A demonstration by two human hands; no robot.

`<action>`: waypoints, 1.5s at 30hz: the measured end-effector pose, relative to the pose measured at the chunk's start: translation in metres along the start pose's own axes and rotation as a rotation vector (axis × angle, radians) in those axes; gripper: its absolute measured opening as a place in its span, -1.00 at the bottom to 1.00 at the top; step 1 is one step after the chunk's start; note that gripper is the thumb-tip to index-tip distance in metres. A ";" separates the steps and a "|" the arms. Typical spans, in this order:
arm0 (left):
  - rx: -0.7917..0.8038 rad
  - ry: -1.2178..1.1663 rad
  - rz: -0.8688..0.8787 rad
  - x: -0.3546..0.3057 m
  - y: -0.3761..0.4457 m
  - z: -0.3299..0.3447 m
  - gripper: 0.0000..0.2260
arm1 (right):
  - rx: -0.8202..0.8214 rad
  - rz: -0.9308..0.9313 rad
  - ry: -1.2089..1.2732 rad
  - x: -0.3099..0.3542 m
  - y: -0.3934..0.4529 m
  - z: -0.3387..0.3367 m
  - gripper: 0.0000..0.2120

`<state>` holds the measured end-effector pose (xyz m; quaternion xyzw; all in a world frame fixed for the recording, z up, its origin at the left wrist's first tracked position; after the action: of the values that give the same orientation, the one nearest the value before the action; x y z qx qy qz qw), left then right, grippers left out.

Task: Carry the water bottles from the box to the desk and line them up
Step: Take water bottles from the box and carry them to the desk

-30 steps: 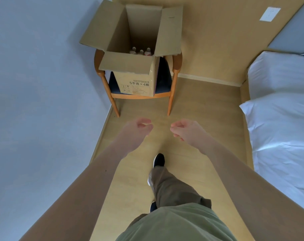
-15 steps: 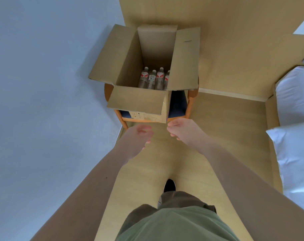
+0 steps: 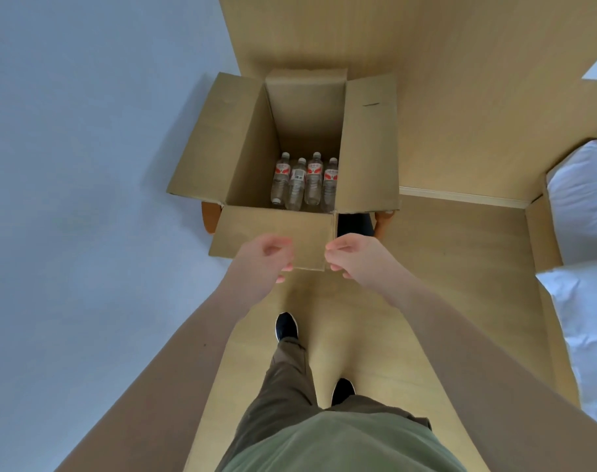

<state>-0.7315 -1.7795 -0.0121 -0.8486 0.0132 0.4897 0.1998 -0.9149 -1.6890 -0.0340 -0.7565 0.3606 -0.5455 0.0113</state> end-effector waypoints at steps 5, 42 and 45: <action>-0.009 -0.054 0.031 -0.018 0.059 -0.005 -0.86 | -0.074 0.004 0.022 0.034 0.045 0.006 -0.85; 0.003 0.119 -0.158 -0.026 0.333 0.056 -0.76 | -0.164 0.291 0.012 0.056 0.297 0.074 -0.63; -0.005 0.130 -0.192 -0.012 0.346 0.064 -0.71 | -0.161 0.311 0.000 0.046 0.308 0.085 -0.62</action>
<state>-0.8657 -2.0772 -0.1427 -0.8765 -0.0562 0.4122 0.2423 -1.0017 -1.9745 -0.1573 -0.6899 0.5160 -0.5065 0.0348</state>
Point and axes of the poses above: each hand's wrist, its own y-axis towards the middle knuckle, its own z-axis out of the palm, x = y × z, the point moved 3 cm from there along y, towards the middle knuckle, and after that the axes turned 15 degrees about -x, right-handed, at the moved point
